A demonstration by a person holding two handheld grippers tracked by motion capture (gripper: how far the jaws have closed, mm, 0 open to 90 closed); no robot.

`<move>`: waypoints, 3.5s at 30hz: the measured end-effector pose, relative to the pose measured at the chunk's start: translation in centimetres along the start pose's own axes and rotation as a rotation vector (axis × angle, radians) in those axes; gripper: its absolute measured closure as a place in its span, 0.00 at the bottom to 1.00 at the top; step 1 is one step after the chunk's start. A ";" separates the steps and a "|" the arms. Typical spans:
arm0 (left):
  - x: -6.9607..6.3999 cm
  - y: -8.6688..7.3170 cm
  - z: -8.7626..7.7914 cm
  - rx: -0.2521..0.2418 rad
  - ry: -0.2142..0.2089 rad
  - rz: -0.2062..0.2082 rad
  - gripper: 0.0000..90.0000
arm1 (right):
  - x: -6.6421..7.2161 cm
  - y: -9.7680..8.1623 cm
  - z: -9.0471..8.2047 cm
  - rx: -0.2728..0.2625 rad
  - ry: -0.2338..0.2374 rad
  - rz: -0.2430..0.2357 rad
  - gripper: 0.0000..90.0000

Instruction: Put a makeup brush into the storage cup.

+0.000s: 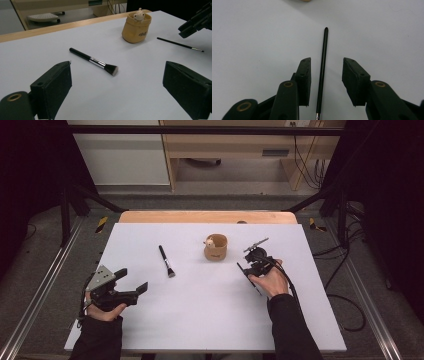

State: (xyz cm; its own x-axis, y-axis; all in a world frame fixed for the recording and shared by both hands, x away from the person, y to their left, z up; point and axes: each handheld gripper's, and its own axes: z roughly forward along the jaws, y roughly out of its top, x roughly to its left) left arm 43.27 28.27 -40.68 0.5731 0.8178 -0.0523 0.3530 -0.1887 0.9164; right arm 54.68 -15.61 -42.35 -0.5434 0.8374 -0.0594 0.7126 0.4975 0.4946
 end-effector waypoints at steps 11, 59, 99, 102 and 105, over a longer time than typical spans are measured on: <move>0.1 0.0 -0.1 -0.002 -0.001 -0.001 0.09 | 0.0 0.4 1.5 0.090 0.020 -0.026 0.73; -0.8 0.1 0.3 0.018 -0.013 0.032 0.09 | 0.5 -1.0 -2.1 -0.029 0.144 -0.020 0.95; -5.0 3.6 1.7 0.099 -0.100 0.254 0.09 | 6.8 0.0 -9.1 -0.126 0.353 -0.290 0.95; -5.6 3.9 2.1 0.107 -0.106 0.280 0.09 | 7.0 0.0 -9.1 -0.123 0.362 -0.296 0.95; -6.2 4.2 2.3 0.121 -0.111 0.307 0.10 | 7.2 -0.1 -9.2 -0.116 0.377 -0.308 0.95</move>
State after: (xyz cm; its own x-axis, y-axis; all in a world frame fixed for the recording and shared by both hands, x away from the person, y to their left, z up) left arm 42.91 21.14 -37.47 0.7410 0.6497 0.1697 0.2327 -0.4855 0.8427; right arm 46.66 -11.72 -34.87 -0.8587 0.5046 0.0896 0.4517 0.6625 0.5975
